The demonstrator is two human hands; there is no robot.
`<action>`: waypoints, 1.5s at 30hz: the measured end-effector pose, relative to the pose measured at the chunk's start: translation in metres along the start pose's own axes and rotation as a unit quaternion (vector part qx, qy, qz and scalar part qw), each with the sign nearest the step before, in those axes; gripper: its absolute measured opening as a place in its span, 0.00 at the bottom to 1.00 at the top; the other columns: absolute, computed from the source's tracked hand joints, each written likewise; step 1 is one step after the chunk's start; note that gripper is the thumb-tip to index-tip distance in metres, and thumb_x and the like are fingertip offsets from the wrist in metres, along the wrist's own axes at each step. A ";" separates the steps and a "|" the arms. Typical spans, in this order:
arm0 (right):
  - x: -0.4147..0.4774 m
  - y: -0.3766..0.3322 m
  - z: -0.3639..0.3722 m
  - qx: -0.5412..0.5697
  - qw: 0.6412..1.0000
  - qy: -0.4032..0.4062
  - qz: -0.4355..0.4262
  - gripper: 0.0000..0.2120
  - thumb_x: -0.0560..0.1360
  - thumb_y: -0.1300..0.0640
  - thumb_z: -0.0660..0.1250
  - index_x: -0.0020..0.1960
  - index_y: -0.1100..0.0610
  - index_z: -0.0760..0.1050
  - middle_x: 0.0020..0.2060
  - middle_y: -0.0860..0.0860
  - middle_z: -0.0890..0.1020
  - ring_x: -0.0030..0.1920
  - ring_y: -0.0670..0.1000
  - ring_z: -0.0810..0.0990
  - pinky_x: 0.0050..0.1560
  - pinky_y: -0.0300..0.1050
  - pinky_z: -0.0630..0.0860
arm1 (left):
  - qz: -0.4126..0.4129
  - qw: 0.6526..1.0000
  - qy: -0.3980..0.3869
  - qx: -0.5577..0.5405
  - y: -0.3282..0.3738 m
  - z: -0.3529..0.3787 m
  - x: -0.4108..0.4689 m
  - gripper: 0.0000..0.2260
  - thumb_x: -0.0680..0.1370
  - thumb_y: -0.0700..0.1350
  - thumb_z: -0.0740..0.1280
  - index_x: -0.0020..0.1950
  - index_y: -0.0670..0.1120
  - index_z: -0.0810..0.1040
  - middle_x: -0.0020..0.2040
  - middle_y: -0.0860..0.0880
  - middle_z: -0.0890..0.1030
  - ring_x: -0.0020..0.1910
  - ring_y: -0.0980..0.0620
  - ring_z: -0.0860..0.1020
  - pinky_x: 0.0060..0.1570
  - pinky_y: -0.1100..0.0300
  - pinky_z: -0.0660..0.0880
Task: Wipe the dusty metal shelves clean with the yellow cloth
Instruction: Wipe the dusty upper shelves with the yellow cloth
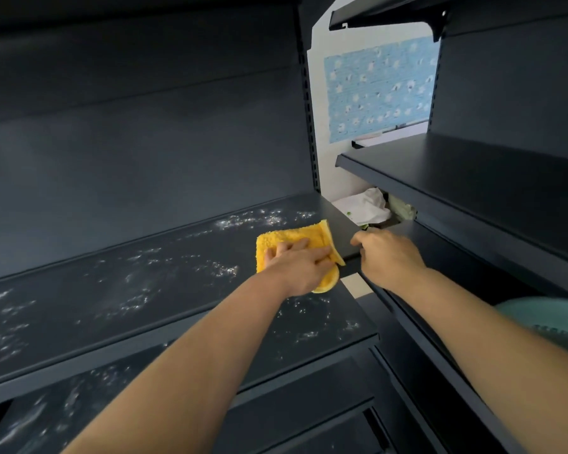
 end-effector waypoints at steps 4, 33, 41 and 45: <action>0.013 0.004 0.010 -0.002 1.000 0.005 -0.010 0.17 0.77 0.62 0.61 0.64 0.52 0.75 0.58 0.53 0.78 0.56 0.57 0.78 0.44 0.46 0.70 | 0.022 0.999 -0.003 -0.042 -0.010 -0.001 0.023 0.18 0.83 0.60 0.47 0.73 0.69 0.60 0.79 0.58 0.52 0.77 0.45 0.46 0.73 0.40 0.43; 0.102 -0.028 0.027 0.026 1.000 -0.005 0.007 0.21 0.77 0.63 0.59 0.66 0.48 0.75 0.60 0.52 0.78 0.61 0.56 0.75 0.57 0.49 0.72 | -0.043 0.989 0.084 0.113 -0.045 -0.043 0.200 0.22 0.82 0.53 0.50 0.77 0.60 0.54 0.76 0.47 0.58 0.72 0.37 0.57 0.67 0.38 0.59; 0.106 -0.051 0.037 0.007 1.000 -0.026 -0.009 0.21 0.77 0.63 0.58 0.67 0.49 0.73 0.60 0.51 0.77 0.61 0.55 0.74 0.58 0.50 0.74 | -0.087 0.986 0.099 0.102 -0.088 -0.045 0.175 0.21 0.83 0.52 0.49 0.77 0.57 0.57 0.74 0.44 0.60 0.72 0.37 0.57 0.67 0.39 0.59; 0.107 -0.070 0.043 -0.001 0.999 -0.046 -0.023 0.22 0.76 0.63 0.58 0.68 0.49 0.72 0.62 0.51 0.75 0.63 0.55 0.72 0.61 0.53 0.71 | -0.120 0.983 0.097 0.099 -0.117 -0.046 0.154 0.21 0.83 0.52 0.50 0.77 0.56 0.56 0.74 0.45 0.60 0.72 0.38 0.57 0.67 0.40 0.59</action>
Point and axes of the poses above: each hand's wrist, its own x-axis towards the middle knuckle, its own z-axis out of the palm, y = z × x, the point moved 7 cm from there along x, towards the middle knuckle
